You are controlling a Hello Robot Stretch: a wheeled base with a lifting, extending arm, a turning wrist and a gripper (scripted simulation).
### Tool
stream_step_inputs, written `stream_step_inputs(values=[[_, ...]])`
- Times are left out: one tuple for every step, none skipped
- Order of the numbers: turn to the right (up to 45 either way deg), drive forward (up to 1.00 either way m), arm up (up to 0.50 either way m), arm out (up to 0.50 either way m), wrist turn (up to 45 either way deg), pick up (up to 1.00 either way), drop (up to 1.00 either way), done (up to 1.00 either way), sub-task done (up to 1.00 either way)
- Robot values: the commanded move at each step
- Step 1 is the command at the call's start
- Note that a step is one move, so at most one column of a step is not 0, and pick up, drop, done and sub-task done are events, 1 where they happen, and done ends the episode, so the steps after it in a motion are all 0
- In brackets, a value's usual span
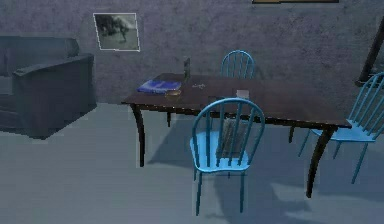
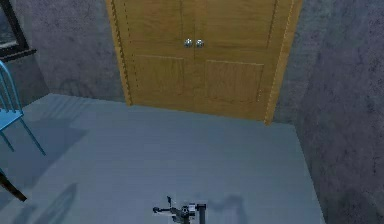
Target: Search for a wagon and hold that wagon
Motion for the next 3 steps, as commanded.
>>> stream_step_inputs(values=[[0.0, 0.00, 0.00, 0.00, 45.0, 0.00, 0.00, 0.00, 0.00], [0.0, 0.00, 0.00, 0.00, 3.0, 0.00, 0.00, 0.00, 0.00], [0.0, 0.00, -0.30, 0.00, 0.0, 0.00, 0.00, 0.00, 0.00]])
